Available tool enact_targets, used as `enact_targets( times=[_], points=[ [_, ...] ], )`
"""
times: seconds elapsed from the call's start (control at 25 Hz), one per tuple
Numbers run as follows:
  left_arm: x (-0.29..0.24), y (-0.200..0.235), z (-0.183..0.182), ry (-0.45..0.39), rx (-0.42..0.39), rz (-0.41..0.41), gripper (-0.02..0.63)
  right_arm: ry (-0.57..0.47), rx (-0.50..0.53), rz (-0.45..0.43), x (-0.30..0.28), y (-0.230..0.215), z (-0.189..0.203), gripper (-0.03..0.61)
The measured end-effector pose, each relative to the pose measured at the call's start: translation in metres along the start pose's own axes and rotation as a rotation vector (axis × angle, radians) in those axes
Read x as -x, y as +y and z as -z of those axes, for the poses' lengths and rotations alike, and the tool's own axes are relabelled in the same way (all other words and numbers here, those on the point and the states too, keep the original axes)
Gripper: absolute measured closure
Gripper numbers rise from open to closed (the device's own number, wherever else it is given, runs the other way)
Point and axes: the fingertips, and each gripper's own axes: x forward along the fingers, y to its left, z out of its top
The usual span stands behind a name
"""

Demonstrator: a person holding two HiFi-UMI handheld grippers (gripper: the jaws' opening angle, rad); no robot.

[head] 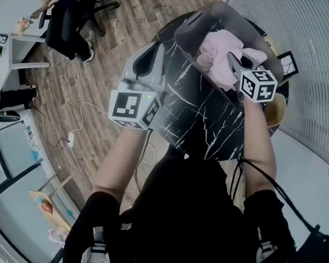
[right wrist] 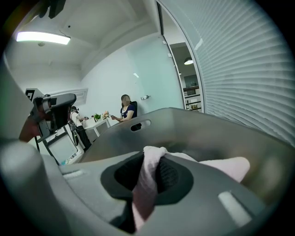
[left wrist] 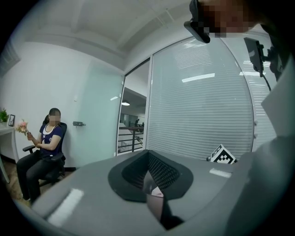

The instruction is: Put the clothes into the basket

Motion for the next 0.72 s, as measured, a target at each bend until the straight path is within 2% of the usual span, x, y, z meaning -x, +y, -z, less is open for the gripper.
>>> enact_targets(
  times=[0.08, 0.32, 0.52, 0.72],
  points=[
    [0.002, -0.002, -0.007, -0.007, -0.005, 0.001, 0.607, 0.027, 0.013, 0.017, 0.003, 0.001, 0.001, 0.522],
    [0.011, -0.013, -0.026, -0.037, -0.026, 0.015, 0.607, 0.146, 0.036, 0.064, 0.015, 0.001, 0.018, 0.416],
    [0.022, -0.020, -0.038, -0.055, -0.033, 0.023, 0.607, 0.254, 0.082, 0.121, 0.032, 0.001, 0.033, 0.414],
    [0.031, -0.031, -0.047, -0.070, -0.041, 0.043, 0.607, 0.292, 0.090, 0.171, 0.050, 0.001, 0.040, 0.414]
  ],
)
